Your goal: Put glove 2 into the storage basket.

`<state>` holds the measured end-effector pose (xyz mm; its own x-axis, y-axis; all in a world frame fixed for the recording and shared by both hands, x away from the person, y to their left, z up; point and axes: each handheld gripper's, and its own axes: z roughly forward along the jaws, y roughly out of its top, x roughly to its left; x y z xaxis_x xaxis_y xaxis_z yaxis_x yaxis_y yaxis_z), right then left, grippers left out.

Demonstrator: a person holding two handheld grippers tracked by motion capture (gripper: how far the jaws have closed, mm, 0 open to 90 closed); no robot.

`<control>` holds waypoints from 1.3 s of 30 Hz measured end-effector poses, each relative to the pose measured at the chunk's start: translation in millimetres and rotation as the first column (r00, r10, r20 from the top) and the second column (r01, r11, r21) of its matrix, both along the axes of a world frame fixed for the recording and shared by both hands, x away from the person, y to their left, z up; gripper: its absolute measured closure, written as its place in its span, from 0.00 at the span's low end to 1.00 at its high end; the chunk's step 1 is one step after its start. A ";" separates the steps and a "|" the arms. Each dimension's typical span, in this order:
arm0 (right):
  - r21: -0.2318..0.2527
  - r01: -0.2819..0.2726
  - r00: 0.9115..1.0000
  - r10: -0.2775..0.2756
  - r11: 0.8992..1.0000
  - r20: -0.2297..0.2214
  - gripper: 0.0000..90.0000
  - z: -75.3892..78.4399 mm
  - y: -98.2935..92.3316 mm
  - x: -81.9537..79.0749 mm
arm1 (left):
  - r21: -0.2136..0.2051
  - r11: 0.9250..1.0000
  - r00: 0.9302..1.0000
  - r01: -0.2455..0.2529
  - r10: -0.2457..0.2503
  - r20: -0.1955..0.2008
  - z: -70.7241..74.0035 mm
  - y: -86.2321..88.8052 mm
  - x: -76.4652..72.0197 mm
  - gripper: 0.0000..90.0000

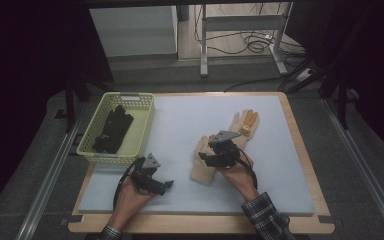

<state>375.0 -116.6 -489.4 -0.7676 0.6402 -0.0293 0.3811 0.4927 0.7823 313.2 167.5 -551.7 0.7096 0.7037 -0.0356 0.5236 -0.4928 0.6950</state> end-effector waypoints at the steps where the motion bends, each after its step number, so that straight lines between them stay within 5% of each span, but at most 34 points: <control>1: 0.002 0.008 1.000 -0.008 1.000 0.002 0.47 0.8 -3.0 0.7 | 0.000 1.000 1.000 0.000 0.000 0.000 0.0 0.0 0.0 0.00; 22: -0.004 0.176 0.984 -0.176 0.984 0.007 0.48 -0.7 -69.8 24.5 | 0.000 1.000 1.000 -0.001 0.001 0.000 0.0 0.0 0.0 0.00; 33: -0.022 0.257 0.966 -0.257 0.966 0.033 0.47 3.1 -96.9 43.7 | -0.001 1.000 1.000 -0.001 0.001 -0.001 0.0 0.0 0.0 0.00; 39: -0.019 0.314 0.949 -0.314 0.949 0.031 0.47 -1.6 -109.3 65.1 | -0.001 1.000 1.000 -0.001 0.001 -0.001 0.0 0.0 0.1 0.00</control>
